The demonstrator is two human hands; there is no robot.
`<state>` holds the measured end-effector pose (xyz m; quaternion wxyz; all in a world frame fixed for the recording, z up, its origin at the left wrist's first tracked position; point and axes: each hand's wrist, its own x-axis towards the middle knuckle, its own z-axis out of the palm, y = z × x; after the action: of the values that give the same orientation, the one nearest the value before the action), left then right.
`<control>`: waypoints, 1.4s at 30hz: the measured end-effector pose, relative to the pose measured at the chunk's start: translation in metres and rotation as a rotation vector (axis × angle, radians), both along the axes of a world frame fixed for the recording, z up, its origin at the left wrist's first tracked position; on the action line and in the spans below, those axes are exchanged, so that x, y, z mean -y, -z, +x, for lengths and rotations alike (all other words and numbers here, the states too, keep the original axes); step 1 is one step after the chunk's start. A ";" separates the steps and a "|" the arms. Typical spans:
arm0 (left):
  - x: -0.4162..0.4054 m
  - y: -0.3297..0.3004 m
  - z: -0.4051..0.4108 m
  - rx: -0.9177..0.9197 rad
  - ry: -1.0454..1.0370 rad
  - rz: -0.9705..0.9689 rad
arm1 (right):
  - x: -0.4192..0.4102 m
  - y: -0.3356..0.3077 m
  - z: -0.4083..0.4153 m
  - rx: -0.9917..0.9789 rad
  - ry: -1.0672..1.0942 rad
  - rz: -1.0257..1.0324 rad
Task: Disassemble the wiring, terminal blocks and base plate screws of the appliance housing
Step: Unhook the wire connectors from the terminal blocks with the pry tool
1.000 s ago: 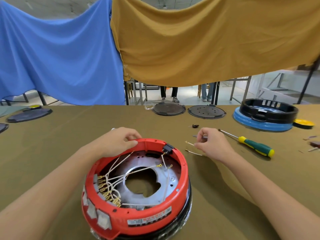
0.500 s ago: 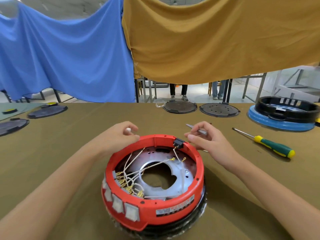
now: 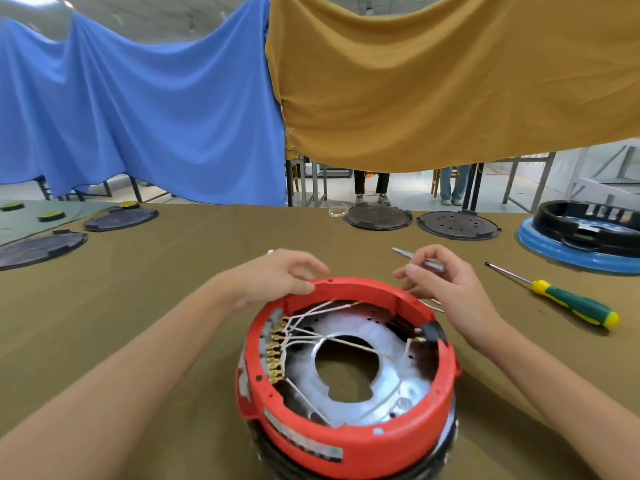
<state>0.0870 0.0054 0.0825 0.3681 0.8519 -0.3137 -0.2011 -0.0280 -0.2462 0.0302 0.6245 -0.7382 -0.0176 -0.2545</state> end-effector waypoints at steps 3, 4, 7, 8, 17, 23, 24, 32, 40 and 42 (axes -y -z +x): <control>0.031 0.006 -0.001 -0.018 0.033 -0.076 | 0.004 0.005 0.004 -0.036 -0.068 0.097; 0.037 0.007 -0.001 -0.025 0.012 -0.114 | 0.007 0.006 0.005 -0.060 -0.101 0.150; 0.035 0.004 -0.003 -0.096 -0.072 -0.183 | 0.017 0.009 0.007 -0.140 -0.198 0.267; 0.026 0.001 -0.005 -0.091 -0.086 -0.144 | 0.020 0.010 0.007 -0.162 -0.218 0.275; -0.058 -0.008 -0.050 -0.279 0.038 0.199 | 0.019 0.007 0.006 -0.240 -0.235 0.147; -0.039 -0.006 -0.046 -0.275 0.042 0.135 | 0.017 0.000 -0.001 -0.249 -0.167 0.017; -0.036 -0.006 -0.043 -0.262 0.052 0.124 | 0.017 0.000 -0.002 -0.246 -0.151 0.001; -0.007 0.006 -0.005 -0.221 0.056 -0.121 | 0.013 0.004 -0.001 -0.125 -0.153 0.098; -0.001 0.021 0.001 0.123 -0.058 -0.071 | 0.012 0.001 -0.003 -0.148 -0.133 0.123; -0.010 0.022 -0.005 0.076 -0.043 -0.023 | 0.012 0.001 -0.002 -0.135 -0.095 0.052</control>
<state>0.0818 0.0152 0.0606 0.3701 0.8611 -0.3112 -0.1570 -0.0305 -0.2585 0.0294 0.6546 -0.7355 -0.0037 -0.1745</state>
